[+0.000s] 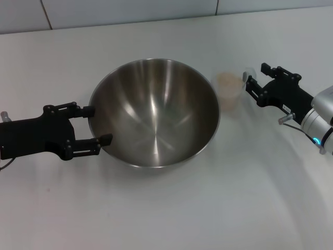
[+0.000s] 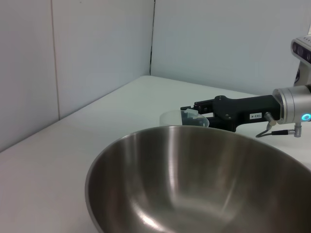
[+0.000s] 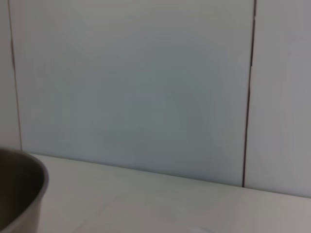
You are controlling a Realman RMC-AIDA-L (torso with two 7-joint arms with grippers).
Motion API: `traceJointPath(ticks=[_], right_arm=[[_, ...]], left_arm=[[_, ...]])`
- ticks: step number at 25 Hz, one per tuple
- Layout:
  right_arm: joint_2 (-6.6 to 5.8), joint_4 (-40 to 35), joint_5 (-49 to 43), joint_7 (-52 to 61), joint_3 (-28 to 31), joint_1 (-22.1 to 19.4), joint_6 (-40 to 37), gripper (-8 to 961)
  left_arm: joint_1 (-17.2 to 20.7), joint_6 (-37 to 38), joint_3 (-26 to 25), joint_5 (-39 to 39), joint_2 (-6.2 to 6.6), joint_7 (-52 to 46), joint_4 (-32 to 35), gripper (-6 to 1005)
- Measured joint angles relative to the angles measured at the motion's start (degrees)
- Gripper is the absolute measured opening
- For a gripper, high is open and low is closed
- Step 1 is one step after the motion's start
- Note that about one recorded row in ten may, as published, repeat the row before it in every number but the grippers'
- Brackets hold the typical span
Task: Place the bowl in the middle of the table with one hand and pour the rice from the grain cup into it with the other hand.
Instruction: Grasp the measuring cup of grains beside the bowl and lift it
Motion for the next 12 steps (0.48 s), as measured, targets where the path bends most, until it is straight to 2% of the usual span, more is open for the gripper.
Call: traceJointPath(ticks=[12], right_arm=[[0.00,0.34,0.00,-0.36,0.15,0.13,0.02,178]], left_arm=[[-0.26,-0.01,0.00,0.74,0.00,-0.05,-0.07,796]])
